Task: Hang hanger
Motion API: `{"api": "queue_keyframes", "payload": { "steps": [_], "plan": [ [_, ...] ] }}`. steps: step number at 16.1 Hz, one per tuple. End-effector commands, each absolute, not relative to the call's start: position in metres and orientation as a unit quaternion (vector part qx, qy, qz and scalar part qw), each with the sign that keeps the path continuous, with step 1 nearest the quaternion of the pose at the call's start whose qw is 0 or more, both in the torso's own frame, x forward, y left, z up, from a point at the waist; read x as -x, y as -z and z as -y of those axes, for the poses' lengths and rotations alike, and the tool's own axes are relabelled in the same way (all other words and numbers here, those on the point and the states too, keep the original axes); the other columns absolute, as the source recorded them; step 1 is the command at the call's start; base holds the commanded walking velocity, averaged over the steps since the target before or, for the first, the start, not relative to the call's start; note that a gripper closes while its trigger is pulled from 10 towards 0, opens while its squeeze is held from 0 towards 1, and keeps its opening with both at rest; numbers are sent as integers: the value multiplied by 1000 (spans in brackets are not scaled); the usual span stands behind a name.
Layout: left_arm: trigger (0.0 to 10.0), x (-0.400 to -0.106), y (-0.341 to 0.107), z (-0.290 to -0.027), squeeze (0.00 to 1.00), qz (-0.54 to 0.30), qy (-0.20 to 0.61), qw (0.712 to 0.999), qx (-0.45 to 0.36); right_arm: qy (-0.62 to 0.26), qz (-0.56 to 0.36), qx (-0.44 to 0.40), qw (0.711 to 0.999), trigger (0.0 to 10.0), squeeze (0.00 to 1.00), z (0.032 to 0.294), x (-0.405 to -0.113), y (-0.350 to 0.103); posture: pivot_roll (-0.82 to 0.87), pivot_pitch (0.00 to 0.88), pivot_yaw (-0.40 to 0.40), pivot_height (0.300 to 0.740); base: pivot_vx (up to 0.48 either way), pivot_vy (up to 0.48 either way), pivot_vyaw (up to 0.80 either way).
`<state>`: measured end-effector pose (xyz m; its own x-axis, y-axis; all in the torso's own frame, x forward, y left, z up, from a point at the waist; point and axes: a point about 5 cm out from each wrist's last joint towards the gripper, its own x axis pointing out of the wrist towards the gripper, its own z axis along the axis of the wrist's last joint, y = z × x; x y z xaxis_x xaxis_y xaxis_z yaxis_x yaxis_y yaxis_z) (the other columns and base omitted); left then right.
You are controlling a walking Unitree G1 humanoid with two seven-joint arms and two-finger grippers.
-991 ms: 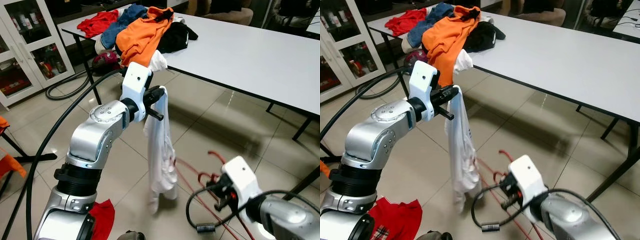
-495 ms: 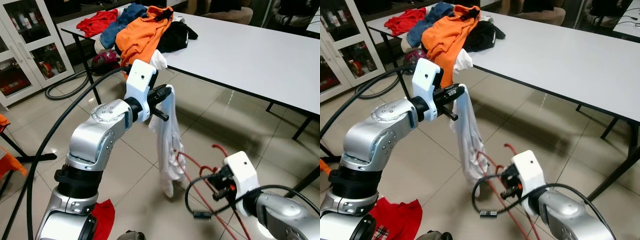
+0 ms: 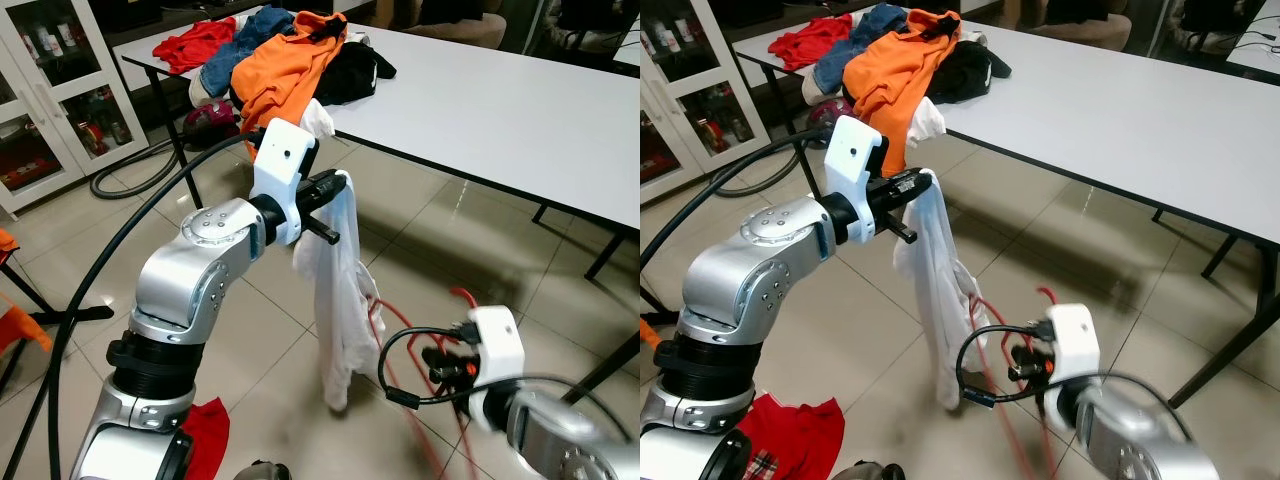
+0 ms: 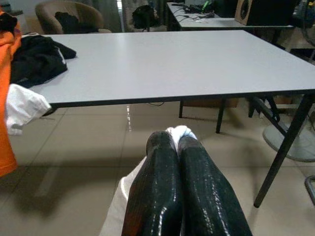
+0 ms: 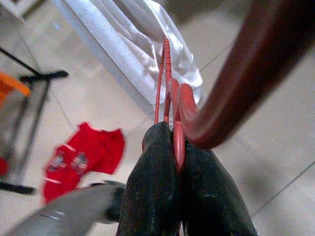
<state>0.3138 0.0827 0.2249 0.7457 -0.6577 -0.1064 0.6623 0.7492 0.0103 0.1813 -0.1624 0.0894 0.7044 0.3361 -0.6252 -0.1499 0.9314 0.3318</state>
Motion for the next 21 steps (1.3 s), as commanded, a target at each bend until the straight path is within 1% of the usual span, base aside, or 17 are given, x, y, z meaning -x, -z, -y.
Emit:
{"api": "queue_keyframes", "payload": {
  "steps": [1,3,4,5,6,7,8,9,10,11,12,13,14,15,17,18,21],
  "plan": [
    [10000,-310,-238,-79,0,-23,366,930,-22,-124,-375,-143,908,10000,0,165,-178,-84,-208,6,65,740,0,0,0],
    [10000,-304,-244,-75,0,-17,386,922,1,-94,-396,-170,898,10000,0,169,-175,-68,-207,8,68,740,0,0,0],
    [10000,-296,-248,-70,0,-12,422,906,6,-90,-395,-198,892,10000,0,168,-176,-64,-203,4,66,740,0,0,0],
    [10000,-288,-245,-67,0,-17,459,888,-10,-92,-388,-226,889,10000,0,168,-179,-64,-197,5,64,740,0,0,0],
    [10000,-286,-244,-66,0,-21,467,884,-17,-93,-384,-233,888,10000,0,167,-180,-65,-197,5,64,740,0,0,0],
    [10000,-283,-235,-68,0,-31,473,879,-55,-106,-363,-261,888,10000,0,166,-184,-72,-198,6,65,740,0,0,0],
    [10000,-284,-231,-70,0,-35,467,880,-75,-116,-358,-258,890,10000,0,166,-185,-76,-198,4,65,740,0,0,0],
    [10000,-292,-226,-74,0,-40,437,893,-98,-150,-363,-195,899,10000,0,166,-183,-81,-198,6,67,740,0,0,0],
    [10000,-295,-226,-76,0,-41,423,900,-102,-164,-367,-168,900,10000,0,166,-181,-83,-198,6,67,740,0,0,0],
    [10000,-306,-227,-84,0,-36,381,916,-122,-192,-375,-93,902,10000,0,169,-175,-88,-204,6,70,740,0,0,0],
    [10000,-313,-228,-91,0,-32,351,925,-139,-206,-374,-42,903,10000,0,173,-172,-94,-206,5,72,740,0,0,0],
    [10000,-317,-229,-96,0,-28,336,929,-153,-215,-372,-8,903,10000,0,178,-170,-99,-208,6,73,740,0,0,0],
    [10000,-323,-231,-102,0,-22,319,934,-157,-225,-367,52,901,10000,0,186,-171,-107,-213,4,77,740,0,0,0],
    [10000,-324,-233,-103,0,-19,320,935,-153,-234,-360,93,899,10000,0,189,-174,-111,-214,5,77,740,0,0,0],
    [10000,-322,-234,-99,0,-12,340,928,-150,-239,-338,117,903,10000,0,190,-180,-114,-212,2,74,740,0,0,0],
    [10000,-318,-234,-94,0,-10,363,921,-140,-252,-313,93,911,10000,0,185,-185,-118,-210,0,73,740,0,0,0],
    [10000,-314,-230,-85,0,-9,383,914,-138,-303,-274,88,908,10000,0,172,-188,-125,-207,2,69,740,0,0,0]
  ]
}}
